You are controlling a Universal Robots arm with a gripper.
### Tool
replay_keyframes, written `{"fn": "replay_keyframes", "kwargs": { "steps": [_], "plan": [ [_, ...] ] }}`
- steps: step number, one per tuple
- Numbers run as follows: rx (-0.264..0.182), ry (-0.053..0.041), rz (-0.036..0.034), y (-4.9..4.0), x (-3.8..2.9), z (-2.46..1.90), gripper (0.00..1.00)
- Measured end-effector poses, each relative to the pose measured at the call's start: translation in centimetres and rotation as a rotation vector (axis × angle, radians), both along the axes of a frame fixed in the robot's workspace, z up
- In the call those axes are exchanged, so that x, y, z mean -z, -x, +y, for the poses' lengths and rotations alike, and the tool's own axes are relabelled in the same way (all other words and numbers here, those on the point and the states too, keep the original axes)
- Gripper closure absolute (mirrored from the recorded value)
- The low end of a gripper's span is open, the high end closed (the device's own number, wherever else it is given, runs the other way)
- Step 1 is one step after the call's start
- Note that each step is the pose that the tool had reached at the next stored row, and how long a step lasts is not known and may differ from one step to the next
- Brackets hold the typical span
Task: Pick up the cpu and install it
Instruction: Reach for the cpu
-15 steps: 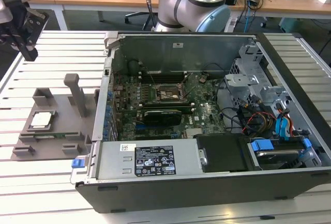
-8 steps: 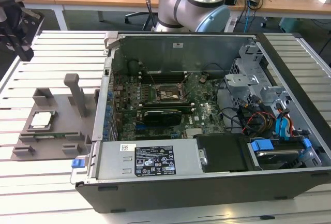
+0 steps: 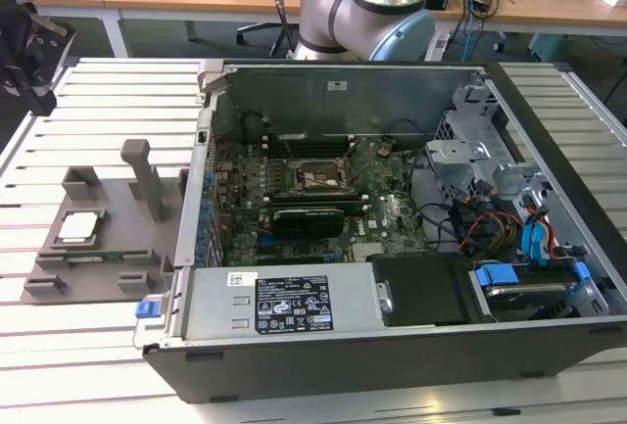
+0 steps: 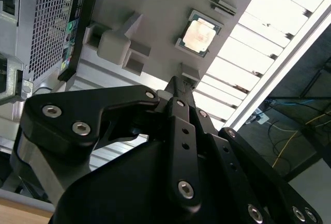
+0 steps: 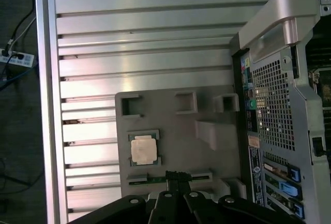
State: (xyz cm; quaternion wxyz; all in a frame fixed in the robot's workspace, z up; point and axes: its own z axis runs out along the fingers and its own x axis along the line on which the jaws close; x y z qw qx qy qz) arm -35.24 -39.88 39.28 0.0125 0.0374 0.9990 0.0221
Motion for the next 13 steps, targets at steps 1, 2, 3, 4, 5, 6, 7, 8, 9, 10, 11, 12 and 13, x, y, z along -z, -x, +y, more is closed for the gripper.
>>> {"fn": "replay_keyframes", "kwargs": {
  "steps": [1,2,3,4,5,6,7,8,9,10,11,12,13],
  "plan": [
    [0.000,0.0000,0.0000,0.10,0.00,0.00,0.89],
    [0.000,0.0000,-0.0001,0.23,0.00,0.00,0.89],
    [0.000,0.0000,0.0000,0.38,0.00,0.00,0.89],
    [0.000,0.0000,0.0000,0.49,0.00,0.00,0.89],
    [0.000,0.0000,-0.0001,0.59,0.00,0.00,0.89],
    [0.000,0.0000,0.0000,0.69,0.00,0.00,0.89],
    [0.000,0.0000,0.0000,0.79,0.00,0.00,0.89],
    [0.000,0.0000,0.0000,0.91,0.00,0.00,0.89],
    [0.000,0.0000,0.0000,1.01,0.00,0.00,0.89],
    [0.000,0.0000,-0.0001,1.12,0.00,0.00,0.89],
    [0.000,0.0000,-0.0001,1.21,0.00,0.00,0.89],
    [0.000,0.0000,0.0000,1.33,0.00,0.00,0.89],
    [0.000,0.0000,0.0000,1.43,0.00,0.00,0.89]
  ]
}}
